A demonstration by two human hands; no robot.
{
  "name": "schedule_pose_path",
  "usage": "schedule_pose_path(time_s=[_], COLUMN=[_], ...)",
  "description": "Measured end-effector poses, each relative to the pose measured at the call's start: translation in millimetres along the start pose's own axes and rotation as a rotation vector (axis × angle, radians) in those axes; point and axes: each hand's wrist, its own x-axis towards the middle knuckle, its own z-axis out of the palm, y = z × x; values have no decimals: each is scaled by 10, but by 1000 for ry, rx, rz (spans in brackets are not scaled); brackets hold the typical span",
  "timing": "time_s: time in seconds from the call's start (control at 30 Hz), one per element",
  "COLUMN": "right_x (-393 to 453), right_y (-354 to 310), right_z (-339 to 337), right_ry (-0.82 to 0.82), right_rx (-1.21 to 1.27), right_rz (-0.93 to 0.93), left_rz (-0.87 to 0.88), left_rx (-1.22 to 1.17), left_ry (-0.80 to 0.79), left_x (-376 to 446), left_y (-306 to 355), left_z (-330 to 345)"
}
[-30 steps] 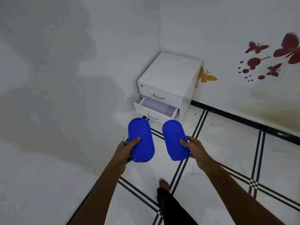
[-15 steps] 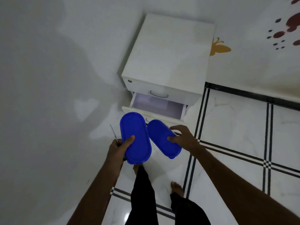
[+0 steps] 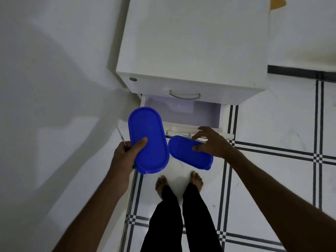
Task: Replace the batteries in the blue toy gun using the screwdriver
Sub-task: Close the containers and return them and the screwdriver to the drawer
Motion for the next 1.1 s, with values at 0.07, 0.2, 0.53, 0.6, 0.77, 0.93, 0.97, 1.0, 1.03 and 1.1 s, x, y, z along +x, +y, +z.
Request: schedule_pose_path(time_s=[0.07,0.2,0.53,0.6,0.77,0.93,0.97,1.0,1.03,1.1], right_x=[-14,-136,-558,-642,-851,-746,-669,-572,-473,-264], right_y=[37,46,46,42,12,-8,-27,-40,-63,-101], right_z=[-23,62,252,140,-161,-265,-234,-184,-126,-15], right_ry=[-19,-52,-128,-120,-43,260,322,368,401,458], right_rx=[21,45,221,353,526,786,803,816,838,860], right_rz=[6,5,100,128,197,280,316,348,379,410], left_rz=[5,17,-46,-43,-48,-24,-17,-10,-6,-6], left_rx=[31,88,117,138,187,265,300,338,372,413], left_ry=[-24,-41,-45,-51,-18,-18,-29,-41,-52,-71], left_x=[65,113,384,489,778,1025,1068,1118,1165,1262], left_y=[19,19,-83,-96,-68,-28,-32,-42,-54,-74], left_z=[60,98,158,181,281,443,486,530,570,644])
